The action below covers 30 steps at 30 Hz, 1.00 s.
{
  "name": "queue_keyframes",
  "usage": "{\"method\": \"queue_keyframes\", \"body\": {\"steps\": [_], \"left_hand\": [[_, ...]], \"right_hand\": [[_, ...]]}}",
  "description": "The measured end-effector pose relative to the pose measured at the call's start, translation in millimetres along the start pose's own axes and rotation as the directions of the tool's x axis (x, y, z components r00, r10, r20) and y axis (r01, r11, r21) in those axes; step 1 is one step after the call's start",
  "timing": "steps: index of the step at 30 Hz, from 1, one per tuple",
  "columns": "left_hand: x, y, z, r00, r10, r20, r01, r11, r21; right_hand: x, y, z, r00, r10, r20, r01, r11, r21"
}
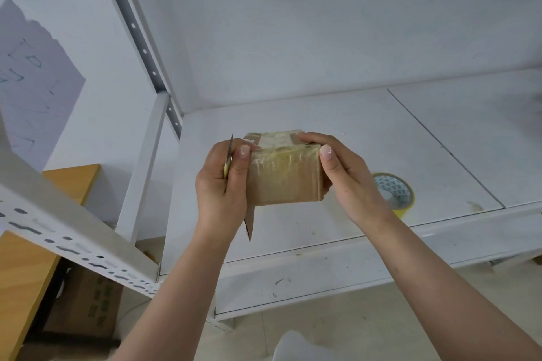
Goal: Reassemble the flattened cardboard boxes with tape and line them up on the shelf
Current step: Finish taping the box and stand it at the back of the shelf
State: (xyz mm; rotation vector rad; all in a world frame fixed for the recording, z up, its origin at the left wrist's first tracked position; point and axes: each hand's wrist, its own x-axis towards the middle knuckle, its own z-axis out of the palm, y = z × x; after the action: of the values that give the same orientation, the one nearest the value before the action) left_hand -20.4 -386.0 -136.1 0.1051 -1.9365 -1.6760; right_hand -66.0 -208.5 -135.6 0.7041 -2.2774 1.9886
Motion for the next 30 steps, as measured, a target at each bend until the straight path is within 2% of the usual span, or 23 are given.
{"method": "queue_keyframes", "body": {"steps": [3, 7, 10, 11, 13, 16, 18, 20, 22, 25, 28, 30], "left_hand": [[-1, 1, 0, 0.999, 0.047, 0.004, -0.048, 0.998, 0.028], [-4, 1, 4, 0.997, 0.075, 0.03, -0.077, 0.994, 0.08], [-5, -4, 6, 0.998, 0.062, 0.028, -0.064, 0.994, 0.086], [-5, -7, 5, 0.998, 0.056, 0.026, -0.058, 0.995, 0.083], [-5, -11, 2, 0.999, 0.037, 0.024, -0.039, 0.997, 0.071], [-4, -15, 0, 0.999, 0.04, 0.022, -0.042, 0.996, 0.084], [-3, -16, -1, 0.998, 0.054, 0.014, -0.055, 0.993, 0.1], [-2, -16, -2, 0.998, 0.065, 0.011, -0.066, 0.993, 0.102], [-2, -15, -2, 0.998, 0.065, 0.013, -0.065, 0.993, 0.096], [-1, -14, -3, 0.998, 0.058, 0.009, -0.058, 0.997, 0.052], [0, -16, -5, 0.999, 0.019, 0.035, -0.018, 0.999, -0.032], [1, -17, -6, 0.998, 0.03, 0.061, -0.027, 0.998, -0.049]], "right_hand": [[-2, -1, 2, 1.0, -0.011, 0.013, 0.01, 0.999, 0.033], [-1, 5, 7, 0.978, -0.176, -0.112, 0.136, 0.944, -0.301], [0, 9, 8, 0.978, -0.165, -0.128, 0.109, 0.928, -0.357], [0, 8, 6, 0.987, -0.12, -0.105, 0.08, 0.944, -0.32], [-1, 5, 3, 0.999, 0.005, -0.042, -0.01, 0.993, -0.122], [-1, -1, 0, 0.995, 0.103, -0.012, -0.102, 0.992, 0.08], [-1, -3, 1, 0.996, 0.087, -0.019, -0.086, 0.995, 0.047], [0, -3, 3, 0.999, 0.008, -0.05, -0.015, 0.991, -0.13], [0, -1, 5, 0.994, -0.054, -0.091, 0.037, 0.983, -0.178], [-1, 1, 5, 0.995, -0.069, -0.067, 0.07, 0.998, 0.009], [0, 0, 3, 1.0, 0.018, -0.022, -0.012, 0.961, 0.276], [2, 1, 3, 0.999, 0.053, -0.001, -0.049, 0.933, 0.357]]}}
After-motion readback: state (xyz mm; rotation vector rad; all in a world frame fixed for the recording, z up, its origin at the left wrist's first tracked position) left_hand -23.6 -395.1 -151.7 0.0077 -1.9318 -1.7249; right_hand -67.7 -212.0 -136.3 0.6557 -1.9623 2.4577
